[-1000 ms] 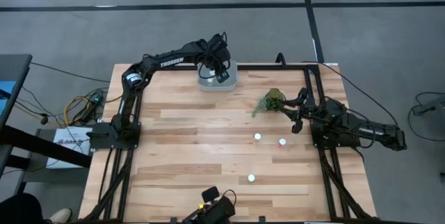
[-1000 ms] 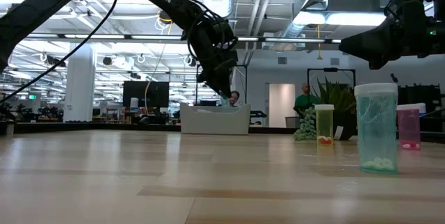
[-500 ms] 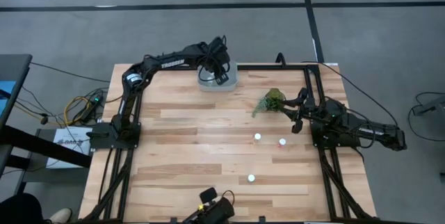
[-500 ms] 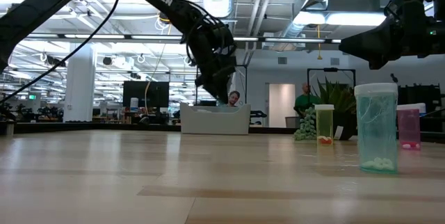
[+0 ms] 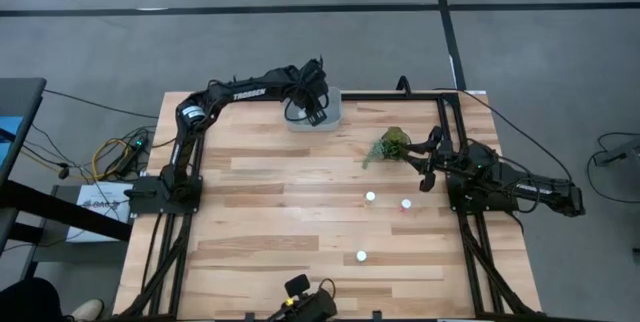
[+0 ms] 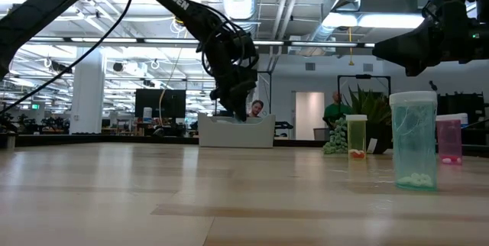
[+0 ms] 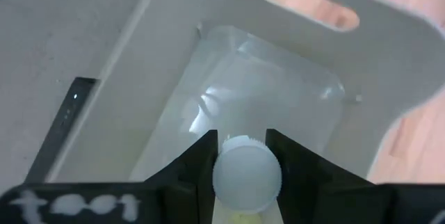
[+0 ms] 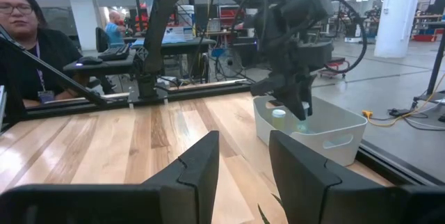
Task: Pick and place pill bottles into a basket
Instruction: Put the top blue medicine bottle in the gray bin
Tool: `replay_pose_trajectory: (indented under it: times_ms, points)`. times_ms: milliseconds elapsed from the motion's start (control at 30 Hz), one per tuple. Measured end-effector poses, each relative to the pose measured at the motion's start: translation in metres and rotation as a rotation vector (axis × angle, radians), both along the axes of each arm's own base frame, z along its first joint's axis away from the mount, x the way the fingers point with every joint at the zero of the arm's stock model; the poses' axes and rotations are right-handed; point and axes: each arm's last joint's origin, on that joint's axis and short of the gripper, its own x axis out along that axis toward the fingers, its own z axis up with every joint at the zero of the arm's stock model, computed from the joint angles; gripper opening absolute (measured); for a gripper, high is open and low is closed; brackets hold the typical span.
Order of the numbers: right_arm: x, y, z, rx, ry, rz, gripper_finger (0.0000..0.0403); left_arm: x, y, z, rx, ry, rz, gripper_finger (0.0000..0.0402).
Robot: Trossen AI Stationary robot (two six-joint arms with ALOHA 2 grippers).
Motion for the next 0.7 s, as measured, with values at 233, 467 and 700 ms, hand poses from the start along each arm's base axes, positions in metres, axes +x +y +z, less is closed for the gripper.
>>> replay_pose_trajectory:
  times_ms: [233, 467, 700]
  points:
    - [0.0, 0.0, 0.0, 0.0, 0.0, 0.0, 0.0121, 0.002, -0.004, -0.001, 0.011, 0.007, -0.011, 0.0099]
    - [0.0, 0.0, 0.0, 0.0, 0.0, 0.0, 0.0121, 0.007, -0.005, -0.013, 0.003, 0.026, -0.019, 0.0099]
    - [0.0, 0.0, 0.0, 0.0, 0.0, 0.0, 0.0121, 0.014, -0.003, -0.03, 0.005, 0.041, -0.028, 0.0099]
